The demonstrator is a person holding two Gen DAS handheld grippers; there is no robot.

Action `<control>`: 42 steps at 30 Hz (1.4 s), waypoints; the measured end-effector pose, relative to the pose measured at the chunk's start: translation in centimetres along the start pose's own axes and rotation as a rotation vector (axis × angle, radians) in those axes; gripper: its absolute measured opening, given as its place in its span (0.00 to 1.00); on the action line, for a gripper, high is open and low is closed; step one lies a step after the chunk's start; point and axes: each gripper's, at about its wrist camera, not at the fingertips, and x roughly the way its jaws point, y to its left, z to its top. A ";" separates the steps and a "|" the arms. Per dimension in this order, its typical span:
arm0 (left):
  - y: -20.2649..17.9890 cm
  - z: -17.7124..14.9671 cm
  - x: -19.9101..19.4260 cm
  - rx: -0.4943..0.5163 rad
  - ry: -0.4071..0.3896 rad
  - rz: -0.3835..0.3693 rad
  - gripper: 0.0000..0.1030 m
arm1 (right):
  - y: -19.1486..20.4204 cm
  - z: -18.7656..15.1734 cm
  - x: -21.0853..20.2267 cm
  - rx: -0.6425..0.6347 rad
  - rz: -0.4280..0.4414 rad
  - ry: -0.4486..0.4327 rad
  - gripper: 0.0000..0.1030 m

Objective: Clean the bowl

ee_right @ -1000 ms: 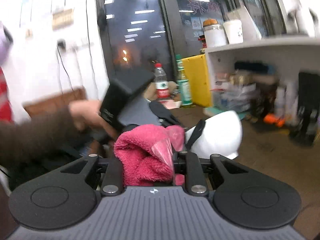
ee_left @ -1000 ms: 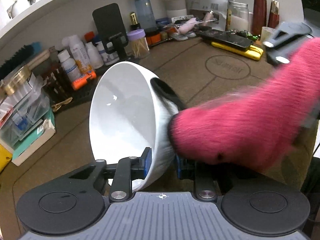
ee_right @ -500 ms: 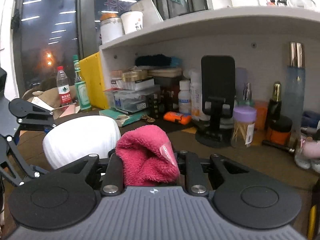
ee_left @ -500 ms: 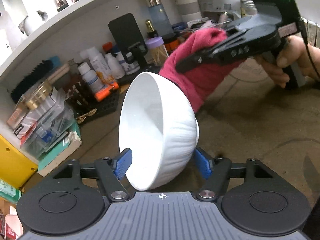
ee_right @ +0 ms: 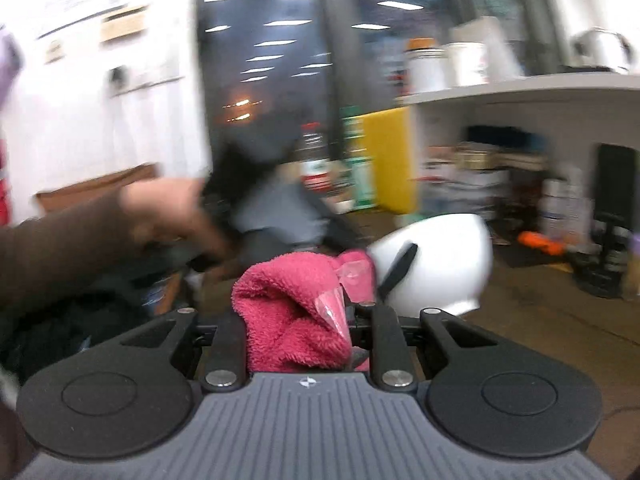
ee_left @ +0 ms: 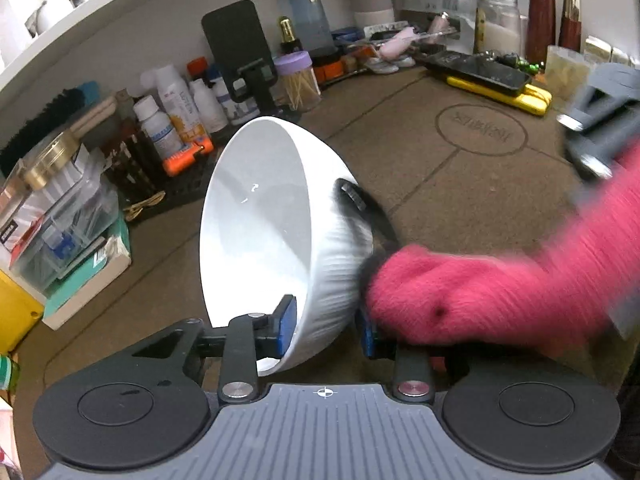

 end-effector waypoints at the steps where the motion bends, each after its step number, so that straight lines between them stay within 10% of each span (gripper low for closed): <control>1: -0.1 0.1 0.1 0.007 0.004 0.004 0.32 | 0.0 0.1 0.1 -0.019 -0.020 0.008 0.22; 15: 0.0 1.1 0.3 0.001 0.000 0.021 0.34 | -11.9 1.0 1.8 0.183 -0.498 -0.022 0.23; 25: 0.1 1.1 0.7 0.003 0.007 0.034 0.40 | -10.5 0.4 2.2 0.214 -0.355 -0.005 0.23; 32: 1.1 0.9 0.3 -0.039 -0.041 0.082 0.58 | -7.5 1.4 1.5 0.209 -0.069 -0.040 0.24; 42: -0.5 1.7 2.7 0.050 0.001 0.120 0.66 | -13.8 -1.2 0.8 0.390 -0.309 0.088 0.26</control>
